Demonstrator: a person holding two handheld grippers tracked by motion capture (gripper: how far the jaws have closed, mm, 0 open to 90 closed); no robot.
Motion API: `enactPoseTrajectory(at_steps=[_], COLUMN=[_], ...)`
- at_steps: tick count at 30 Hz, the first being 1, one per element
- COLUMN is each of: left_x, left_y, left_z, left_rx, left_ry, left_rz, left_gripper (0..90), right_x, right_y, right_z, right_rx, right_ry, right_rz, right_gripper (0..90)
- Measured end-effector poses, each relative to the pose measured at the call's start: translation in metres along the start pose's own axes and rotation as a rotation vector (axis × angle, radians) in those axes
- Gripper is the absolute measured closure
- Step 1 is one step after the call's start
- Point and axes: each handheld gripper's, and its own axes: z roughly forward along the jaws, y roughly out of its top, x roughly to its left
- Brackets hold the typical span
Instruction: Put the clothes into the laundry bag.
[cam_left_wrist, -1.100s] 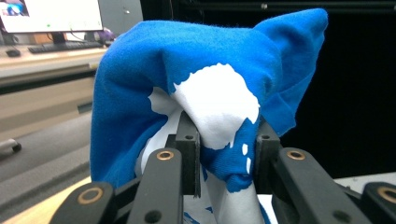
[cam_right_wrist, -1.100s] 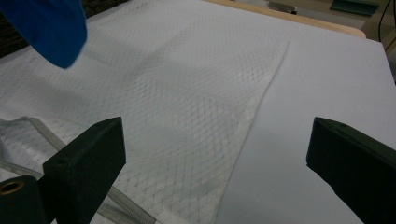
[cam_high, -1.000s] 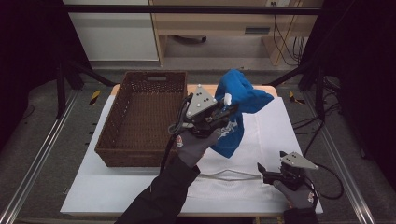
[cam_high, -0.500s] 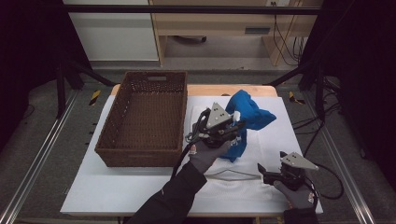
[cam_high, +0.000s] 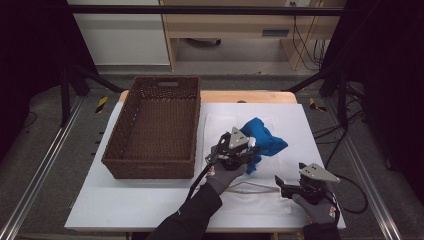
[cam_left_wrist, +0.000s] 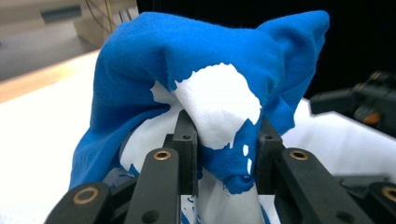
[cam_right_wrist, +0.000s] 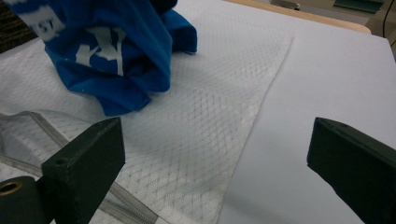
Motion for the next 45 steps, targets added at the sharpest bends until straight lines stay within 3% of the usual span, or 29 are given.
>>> enactPoseTrajectory(at_steps=[5,11,16,17,19,21,25,28,34,39,41,44,45], left_x=[0.004,0.003,0.002,0.003,0.003,0.002,0.004,0.008,0.010,0.008,0.008,0.008,0.009], left_y=[-0.017,-0.031,-0.035,-0.035,-0.034,-0.033,-0.032,-0.032,-0.037,-0.052,-0.054,-0.065,-0.068], left_z=[0.012,0.022,0.026,0.025,0.023,0.019,0.004,-0.018,-0.043,-0.067,-0.069,-0.076,-0.077], left_rx=[0.059,0.120,0.165,0.173,0.182,0.184,0.173,0.156,0.148,0.157,0.158,0.169,0.172], left_ry=[0.005,0.018,0.004,-0.002,-0.008,-0.007,-0.012,-0.009,-0.003,0.013,0.013,0.020,0.022], left_rz=[-0.013,0.006,0.008,0.001,-0.006,-0.007,-0.006,-0.006,0.004,0.033,0.035,0.046,0.047], left_gripper=[68.2,66.0,58.5,52.2,48.8,41.2,36.5,35.7,36.6,45.8,47.1,57.9,57.9], right_x=[-0.001,-0.001,-0.001,-0.001,-0.001,-0.001,-0.001,0.000,0.004,0.010,0.012,0.019,0.019], right_y=[0.000,0.000,0.000,0.001,0.001,0.002,0.003,0.004,0.009,0.019,0.021,0.029,0.029], right_z=[0.000,0.000,-0.001,-0.002,-0.003,-0.004,-0.005,-0.005,-0.004,-0.003,-0.003,0.000,0.000], right_rx=[0.000,-0.001,-0.013,-0.019,-0.023,-0.031,-0.039,-0.046,-0.053,-0.077,-0.077,-0.077,-0.077], right_ry=[-0.004,-0.004,-0.003,-0.002,-0.004,-0.005,-0.003,-0.004,0.009,0.035,0.037,0.051,0.051], right_rz=[-0.001,-0.001,0.002,0.007,0.003,0.007,0.014,0.014,0.006,0.013,0.010,-0.003,-0.003], right_gripper=[4.7,4.7,4.9,4.9,5.1,5.2,5.7,6.2,7.2,8.8,8.9,8.6,8.6])
